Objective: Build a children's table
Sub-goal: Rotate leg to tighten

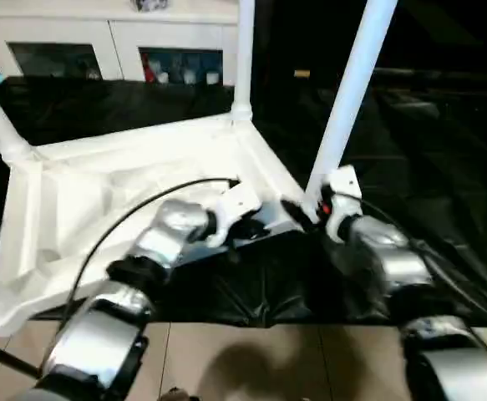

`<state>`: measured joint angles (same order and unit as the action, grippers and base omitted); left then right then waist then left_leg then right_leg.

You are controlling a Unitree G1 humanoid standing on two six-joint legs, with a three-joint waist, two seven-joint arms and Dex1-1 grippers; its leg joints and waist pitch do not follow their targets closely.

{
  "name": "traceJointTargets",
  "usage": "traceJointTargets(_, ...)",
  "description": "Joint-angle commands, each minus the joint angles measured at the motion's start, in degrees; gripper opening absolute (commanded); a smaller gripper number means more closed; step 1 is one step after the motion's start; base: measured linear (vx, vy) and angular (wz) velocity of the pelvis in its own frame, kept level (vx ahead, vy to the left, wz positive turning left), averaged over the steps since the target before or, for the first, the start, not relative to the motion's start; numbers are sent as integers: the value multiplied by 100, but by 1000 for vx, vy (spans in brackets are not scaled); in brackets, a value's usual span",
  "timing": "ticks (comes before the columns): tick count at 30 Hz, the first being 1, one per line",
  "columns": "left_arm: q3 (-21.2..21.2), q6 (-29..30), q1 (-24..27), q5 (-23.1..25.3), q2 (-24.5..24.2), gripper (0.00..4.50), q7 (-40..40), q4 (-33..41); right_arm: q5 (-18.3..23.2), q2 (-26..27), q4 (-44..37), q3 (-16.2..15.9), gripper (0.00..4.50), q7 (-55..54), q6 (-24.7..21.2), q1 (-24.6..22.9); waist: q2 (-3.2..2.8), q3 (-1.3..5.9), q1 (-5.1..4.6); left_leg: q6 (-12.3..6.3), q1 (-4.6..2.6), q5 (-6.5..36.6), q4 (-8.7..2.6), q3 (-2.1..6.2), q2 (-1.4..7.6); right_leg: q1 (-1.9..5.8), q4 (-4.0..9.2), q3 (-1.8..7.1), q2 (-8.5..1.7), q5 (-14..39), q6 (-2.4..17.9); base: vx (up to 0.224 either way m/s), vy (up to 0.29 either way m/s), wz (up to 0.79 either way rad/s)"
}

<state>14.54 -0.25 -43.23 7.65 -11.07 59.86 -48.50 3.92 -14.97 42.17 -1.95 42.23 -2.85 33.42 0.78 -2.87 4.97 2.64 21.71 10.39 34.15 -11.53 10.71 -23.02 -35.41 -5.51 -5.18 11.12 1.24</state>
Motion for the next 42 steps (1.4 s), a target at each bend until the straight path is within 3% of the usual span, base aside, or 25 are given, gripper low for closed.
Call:
traceJointTargets(1,169,-275,50,-202,79,0,538,217,-11,-143,-245,-270,425,660,-133,-30,75,387,15,-645,-88,697,-344,118,315,348,372,340,-423,348,1395,0,0,0)
traceJointTargets(6,252,-264,117,-273,-136,0,1067,377,80,-578,-546,-546,425,1622,-288,-206,72,383,48,-618,-88,780,-346,120,335,321,381,333,-436,542,1421,0,0,0)
traceJointTargets(7,268,-264,124,-285,-163,0,1147,387,85,-625,-579,-581,425,1717,-290,-228,102,380,43,-614,-87,792,-346,116,336,316,389,332,-434,586,1414,0,0,0)
traceJointTargets(8,281,-271,129,-287,-180,0,1192,393,70,-651,-578,-604,425,1753,-280,-234,76,378,53,-579,-94,818,-348,120,344,305,395,334,-444,671,1407,0,0,0)
traceJointTargets(11,292,-278,143,-285,-210,0,1268,419,41,-680,-579,-609,398,1815,-285,-238,81,378,45,-515,-94,829,-355,128,347,300,388,337,-444,664,1410,0,0,0)
traceJointTargets(28,389,-132,195,-302,-363,0,1731,539,159,-683,-836,-678,278,2182,-475,-371,84,390,85,-537,-86,679,-343,129,346,307,363,333,-447,545,1396,0,0,0)
traceJointTargets(32,324,29,127,-213,-236,0,1277,408,203,-400,-751,-461,272,1586,-527,-363,84,379,72,-480,-86,748,-355,131,339,299,384,334,-452,677,1383,0,0,0)
traceJointTargets(33,190,221,6,-194,-40,0,772,214,124,-125,-508,-277,272,792,-510,-271,84,373,50,-409,-96,826,-363,130,339,282,398,341,-453,801,1361,0,0,0)
traceJointTargets(35,92,325,-103,-190,139,0,386,72,75,90,-331,-154,272,205,-489,-203,83,353,6,-197,-124,1064,-389,151,329,256,457,345,-472,1218,1304,0,0,0)
traceJointTargets(37,56,379,-172,-167,237,0,151,-8,58,213,-247,-75,272,-136,-477,-163,99,356,-11,-117,-124,1174,-396,156,325,269,479,348,-470,1384,1207,0,0,0)
traceJointTargets(42,-59,592,-492,-39,797,0,-1072,-388,219,979,283,558,272,-2140,-513,175,85,382,-29,-117,-123,921,-393,150,319,265,433,365,-462,959,1247,0,0,0)
